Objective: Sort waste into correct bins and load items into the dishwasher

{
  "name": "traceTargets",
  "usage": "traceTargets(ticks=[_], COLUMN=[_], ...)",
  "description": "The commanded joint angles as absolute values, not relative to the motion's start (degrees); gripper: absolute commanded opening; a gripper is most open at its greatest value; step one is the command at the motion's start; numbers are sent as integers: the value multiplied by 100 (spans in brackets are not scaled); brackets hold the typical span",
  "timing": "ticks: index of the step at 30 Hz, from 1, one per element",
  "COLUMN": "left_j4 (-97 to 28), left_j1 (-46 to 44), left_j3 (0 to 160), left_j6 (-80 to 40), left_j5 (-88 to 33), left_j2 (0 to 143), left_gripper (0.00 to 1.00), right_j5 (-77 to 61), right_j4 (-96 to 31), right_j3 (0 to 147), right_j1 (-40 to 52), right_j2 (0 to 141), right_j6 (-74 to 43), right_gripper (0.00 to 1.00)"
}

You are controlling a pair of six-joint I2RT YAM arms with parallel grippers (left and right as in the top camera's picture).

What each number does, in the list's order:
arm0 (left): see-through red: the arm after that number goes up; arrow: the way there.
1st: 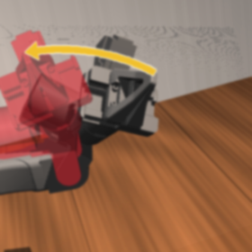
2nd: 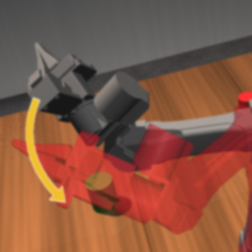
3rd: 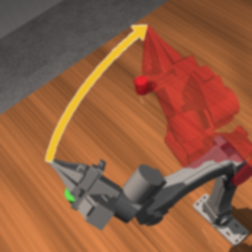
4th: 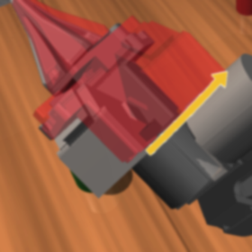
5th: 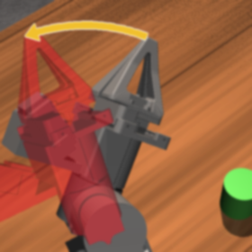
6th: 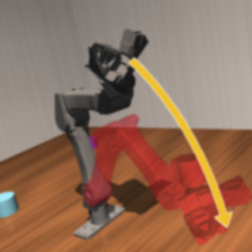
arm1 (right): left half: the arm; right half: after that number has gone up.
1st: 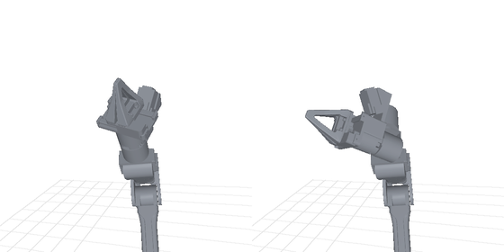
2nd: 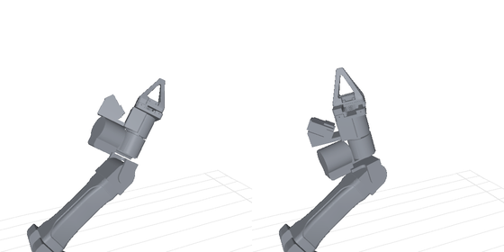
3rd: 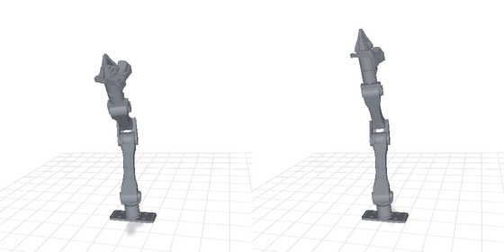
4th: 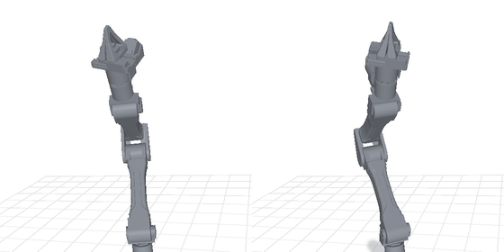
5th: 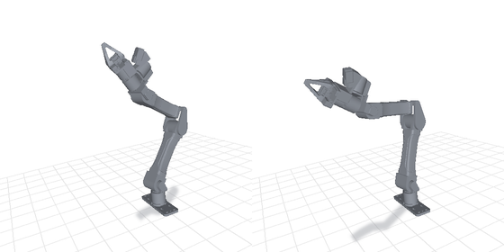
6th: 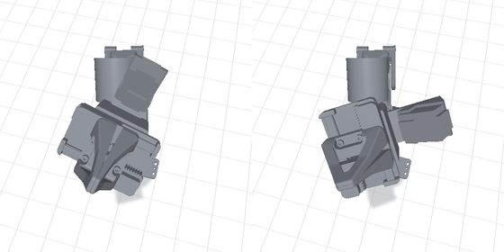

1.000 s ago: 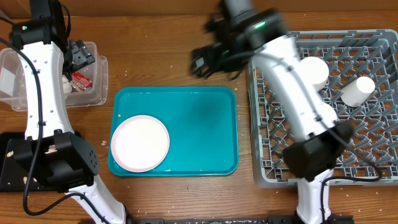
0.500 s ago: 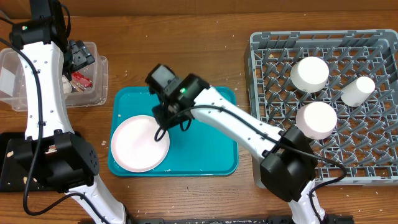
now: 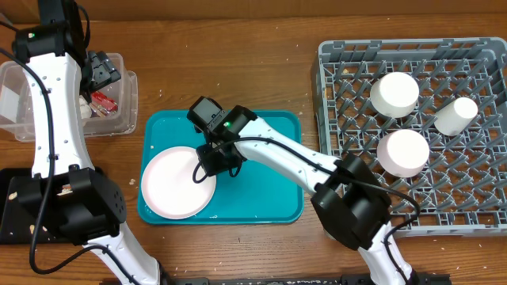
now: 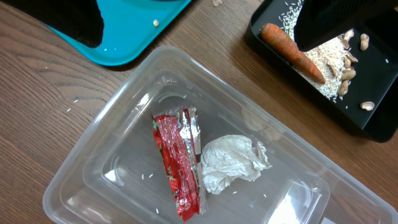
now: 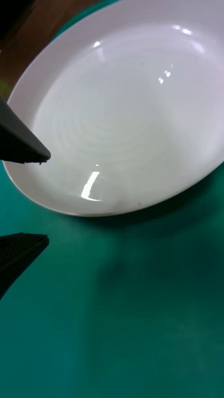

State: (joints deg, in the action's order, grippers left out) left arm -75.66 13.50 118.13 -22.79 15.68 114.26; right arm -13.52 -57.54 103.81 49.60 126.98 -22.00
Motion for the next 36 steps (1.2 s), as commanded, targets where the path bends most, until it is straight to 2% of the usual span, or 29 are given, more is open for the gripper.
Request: traceTargets(ticks=[1, 10, 15, 19, 28, 32, 36], left_j4=[-7581, -7583, -7583, -7583, -7583, -7583, -7581], left_j1=[1326, 1326, 1326, 1326, 1326, 1326, 1326], left_j3=[11896, 11896, 11896, 11896, 11896, 11896, 11896], left_j6=[-2401, -2401, -2401, -2401, -2401, -2401, -2401], left_j5=[1647, 1647, 1649, 1649, 1649, 1647, 1647], left_j2=[11281, 11281, 11281, 11281, 11281, 11281, 11281], left_gripper=[100, 100, 100, 100, 100, 100, 100], right_j5=[-1514, -1509, -913, -239, 1208, 1439, 1085], right_j4=[-5769, -5865, -6099, -6565, -8029, -8484, -8849], right_j3=[10350, 10346, 10363, 10547, 11502, 11939, 12372], right_j1=[4982, 4982, 4952, 4827, 4099, 3741, 3485], right_j2=[12888, 13187, 13251, 13246, 13244, 13244, 13190], right_j6=[-2303, -2429, -2670, -2880, -3164, -3179, -3173], right_gripper=[40, 40, 29, 26, 25, 25, 21])
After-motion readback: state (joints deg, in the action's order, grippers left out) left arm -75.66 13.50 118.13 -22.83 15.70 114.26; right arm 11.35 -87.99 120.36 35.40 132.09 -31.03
